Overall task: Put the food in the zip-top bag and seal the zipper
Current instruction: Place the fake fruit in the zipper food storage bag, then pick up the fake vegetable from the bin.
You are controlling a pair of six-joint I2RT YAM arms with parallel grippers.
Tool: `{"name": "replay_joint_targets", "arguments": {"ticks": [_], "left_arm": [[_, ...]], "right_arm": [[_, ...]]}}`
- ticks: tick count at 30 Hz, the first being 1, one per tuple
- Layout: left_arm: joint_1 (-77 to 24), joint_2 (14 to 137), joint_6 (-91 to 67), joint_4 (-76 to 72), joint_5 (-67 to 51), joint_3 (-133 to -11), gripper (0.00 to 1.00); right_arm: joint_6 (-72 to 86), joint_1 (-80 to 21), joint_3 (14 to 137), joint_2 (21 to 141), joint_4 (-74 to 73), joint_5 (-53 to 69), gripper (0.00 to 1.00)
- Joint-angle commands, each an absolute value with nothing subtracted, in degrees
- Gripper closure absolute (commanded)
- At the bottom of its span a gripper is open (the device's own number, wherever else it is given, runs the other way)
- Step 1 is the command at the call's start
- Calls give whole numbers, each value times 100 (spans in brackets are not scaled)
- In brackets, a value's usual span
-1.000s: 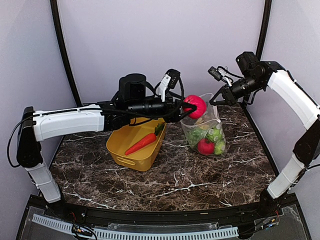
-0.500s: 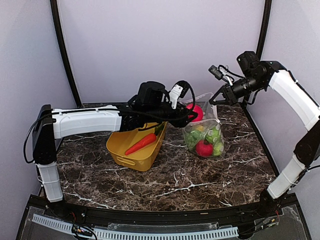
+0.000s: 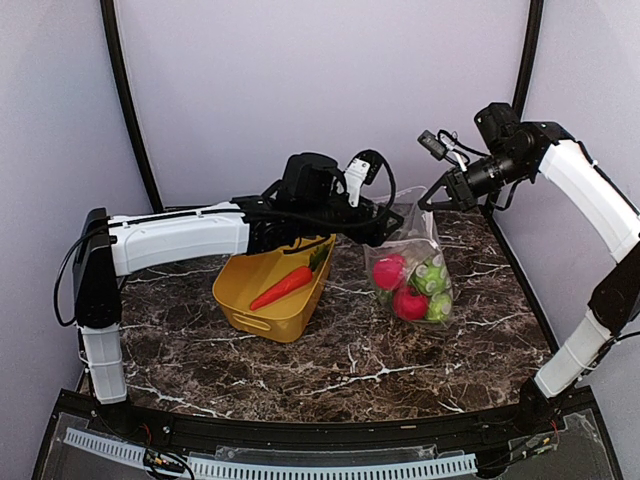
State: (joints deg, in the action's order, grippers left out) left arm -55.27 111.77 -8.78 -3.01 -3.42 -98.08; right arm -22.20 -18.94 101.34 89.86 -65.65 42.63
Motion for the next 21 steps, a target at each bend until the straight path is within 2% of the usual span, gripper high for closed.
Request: {"name": "replay_joint_targets", "arguments": {"ticks": [1, 9, 15, 21], "left_arm": [[-5594, 10845, -762, -99, -643, -9932, 15], [-5610, 9953, -271, -134, -660, -9365, 17], [-5608, 9351, 342, 637, -120, -9177, 17], [-5603, 8817, 610, 1150, 936, -8730, 13]], "right_arm": [[-2247, -1942, 10143, 8802, -6417, 4364, 100], [-2258, -1935, 10068, 8826, -6375, 4269, 100], [-2291, -1932, 10066, 8798, -6376, 4150, 100], [-2317, -1933, 9997, 8734, -6376, 4111, 100]]}}
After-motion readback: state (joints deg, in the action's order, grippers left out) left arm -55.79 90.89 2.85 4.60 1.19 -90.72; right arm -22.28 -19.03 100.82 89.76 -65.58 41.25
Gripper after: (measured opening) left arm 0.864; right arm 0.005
